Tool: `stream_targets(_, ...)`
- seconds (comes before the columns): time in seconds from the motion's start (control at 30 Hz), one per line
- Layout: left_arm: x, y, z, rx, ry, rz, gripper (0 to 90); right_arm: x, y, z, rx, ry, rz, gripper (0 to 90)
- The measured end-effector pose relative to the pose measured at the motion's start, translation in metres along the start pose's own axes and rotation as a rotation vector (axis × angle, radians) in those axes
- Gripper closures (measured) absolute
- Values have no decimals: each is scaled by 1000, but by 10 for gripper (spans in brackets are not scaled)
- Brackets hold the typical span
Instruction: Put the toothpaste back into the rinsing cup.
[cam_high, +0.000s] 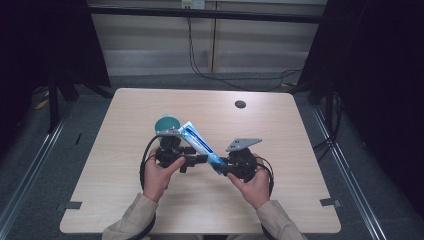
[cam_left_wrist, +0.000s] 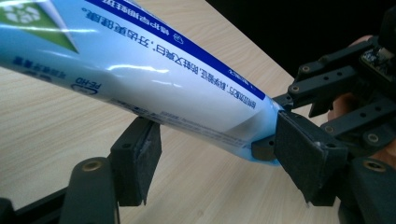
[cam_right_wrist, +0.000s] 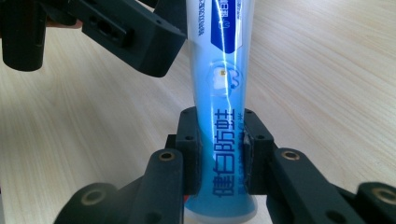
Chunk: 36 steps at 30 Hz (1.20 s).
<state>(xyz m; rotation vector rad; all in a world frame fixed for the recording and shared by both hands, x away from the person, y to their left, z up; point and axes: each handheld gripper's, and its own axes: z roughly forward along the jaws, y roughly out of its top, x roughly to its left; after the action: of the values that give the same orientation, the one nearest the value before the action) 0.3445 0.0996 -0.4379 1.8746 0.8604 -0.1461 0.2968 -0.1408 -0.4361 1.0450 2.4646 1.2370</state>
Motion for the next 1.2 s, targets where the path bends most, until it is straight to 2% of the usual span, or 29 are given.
stream_targets(0.13, 0, 0, 2, -6, 6, -12, 304, 3, 0, 2, -5, -9, -7, 732)
stream_targets(0.27, -1, 1, 1, -21, 7, 1, 298, 3, 0, 2, -19, -12, -3, 732)
stream_targets(0.37, -1, 3, 0, -31, -16, -40, 276, 4, 2, 0, -24, -23, -15, 732)
stream_targets(0.43, -1, 4, -1, -28, -11, -32, 273, 4, 3, 0, -27, -21, -15, 731)
stream_targets(0.57, 2, 2, -1, -43, -3, -58, 293, 6, 2, 1, -31, -24, -20, 730)
stream_targets(0.67, 4, 1, 0, -49, -13, -78, 294, 7, 2, 3, -26, -23, -22, 730)
stream_targets(1.2, -4, 8, 0, -81, 7, -80, 307, 9, 1, 7, -36, -4, -14, 722)
